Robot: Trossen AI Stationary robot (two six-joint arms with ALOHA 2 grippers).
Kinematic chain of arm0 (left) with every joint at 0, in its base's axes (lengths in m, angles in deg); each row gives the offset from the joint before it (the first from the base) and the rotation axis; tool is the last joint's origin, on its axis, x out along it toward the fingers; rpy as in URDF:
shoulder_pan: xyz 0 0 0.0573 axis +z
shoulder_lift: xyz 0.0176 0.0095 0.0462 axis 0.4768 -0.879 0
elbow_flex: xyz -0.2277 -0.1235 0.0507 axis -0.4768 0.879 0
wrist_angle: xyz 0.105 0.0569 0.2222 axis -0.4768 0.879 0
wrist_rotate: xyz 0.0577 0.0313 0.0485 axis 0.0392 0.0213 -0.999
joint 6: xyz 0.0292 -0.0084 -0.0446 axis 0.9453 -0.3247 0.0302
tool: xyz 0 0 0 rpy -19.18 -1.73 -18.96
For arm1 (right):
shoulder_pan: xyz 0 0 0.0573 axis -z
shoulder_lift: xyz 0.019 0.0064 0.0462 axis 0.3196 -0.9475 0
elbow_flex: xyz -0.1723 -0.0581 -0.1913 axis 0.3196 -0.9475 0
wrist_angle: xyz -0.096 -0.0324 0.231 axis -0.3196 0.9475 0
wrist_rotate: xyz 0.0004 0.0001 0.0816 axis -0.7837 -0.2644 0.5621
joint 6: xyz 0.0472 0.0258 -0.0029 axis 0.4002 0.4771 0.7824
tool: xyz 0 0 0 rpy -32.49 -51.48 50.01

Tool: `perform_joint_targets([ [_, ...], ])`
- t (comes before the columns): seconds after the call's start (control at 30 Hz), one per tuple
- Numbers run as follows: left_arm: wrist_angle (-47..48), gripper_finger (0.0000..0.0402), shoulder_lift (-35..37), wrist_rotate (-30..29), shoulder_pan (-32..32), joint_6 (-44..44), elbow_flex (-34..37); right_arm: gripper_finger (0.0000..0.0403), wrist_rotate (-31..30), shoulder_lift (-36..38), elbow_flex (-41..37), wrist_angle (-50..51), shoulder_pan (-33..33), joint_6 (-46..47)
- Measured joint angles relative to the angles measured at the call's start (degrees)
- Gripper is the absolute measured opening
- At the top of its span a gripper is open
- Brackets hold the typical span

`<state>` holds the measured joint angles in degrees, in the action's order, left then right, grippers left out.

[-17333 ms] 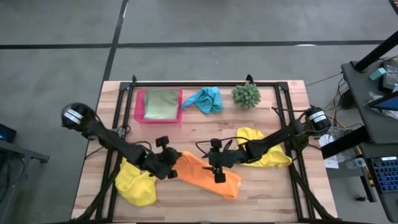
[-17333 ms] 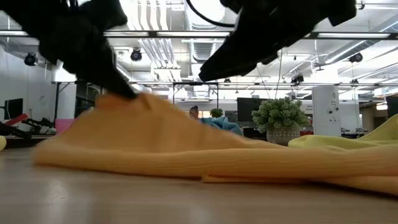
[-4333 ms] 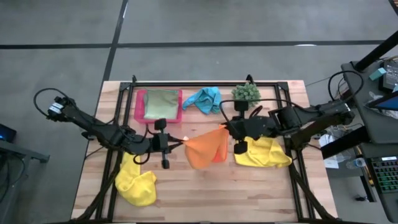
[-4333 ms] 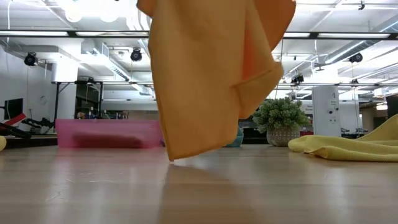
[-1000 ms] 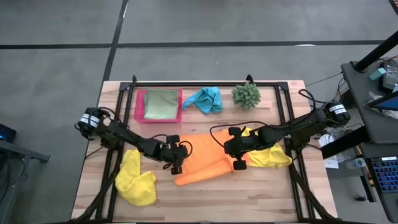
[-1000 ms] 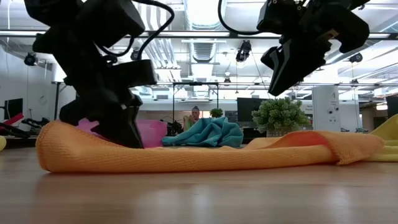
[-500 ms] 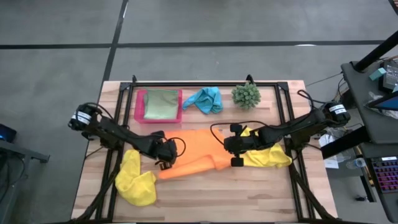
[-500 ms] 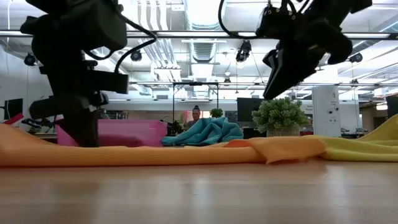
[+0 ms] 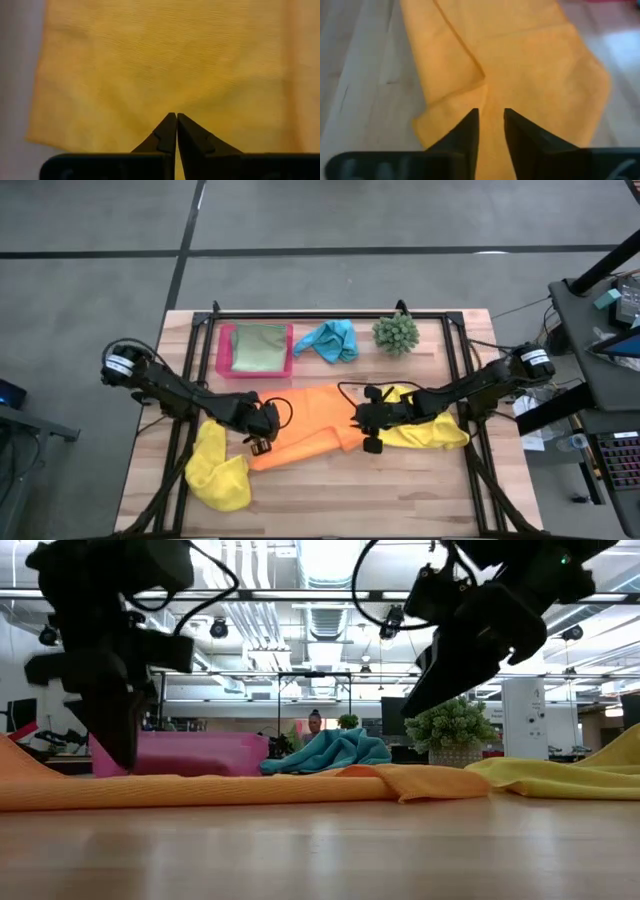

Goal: Fold microfiber towels
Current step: Fold the orange towel

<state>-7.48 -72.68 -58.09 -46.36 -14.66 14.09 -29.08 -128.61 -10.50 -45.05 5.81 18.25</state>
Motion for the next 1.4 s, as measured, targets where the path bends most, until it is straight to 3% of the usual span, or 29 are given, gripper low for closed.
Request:
perform_joint_targets([
  [0.2, -1.35, 0.0013, 2.30, 13.72, -1.67, -0.97, -0.98, 0.0162, 0.28, -6.10, 0.27, -6.67, -1.42, 0.19],
  [0.47, -4.86, 0.0127, 2.78, 14.65, -8.04, -5.59, -0.85, 0.0233, 0.08, -11.52, 3.78, -7.14, -1.91, 4.26],
  [0.63, -6.39, 0.0190, 2.06, 14.65, -11.15, -11.61, -0.48, 0.0239, -0.36, -12.81, 4.70, -7.74, -2.40, 7.89],
  [0.77, -6.60, 0.0204, 0.82, 14.61, -13.06, -13.53, -0.35, 0.0233, -0.40, -13.64, 4.68, -8.33, -2.73, 9.19],
  [0.97, -9.78, 0.0184, -2.53, 14.59, -13.68, -13.45, -0.37, 0.0224, -0.56, -15.73, 4.68, -10.31, -3.43, 11.94],
  [1.13, -9.52, 0.0139, -4.33, 14.59, -13.84, -13.01, -0.40, 0.0201, -0.86, -16.21, 4.68, -10.14, -3.43, 12.88],
  [1.4, -8.50, 0.0015, -3.85, 14.70, -13.95, -9.02, -0.40, 0.0063, 0.15, -15.93, 4.68, -10.01, -3.42, 12.02],
])
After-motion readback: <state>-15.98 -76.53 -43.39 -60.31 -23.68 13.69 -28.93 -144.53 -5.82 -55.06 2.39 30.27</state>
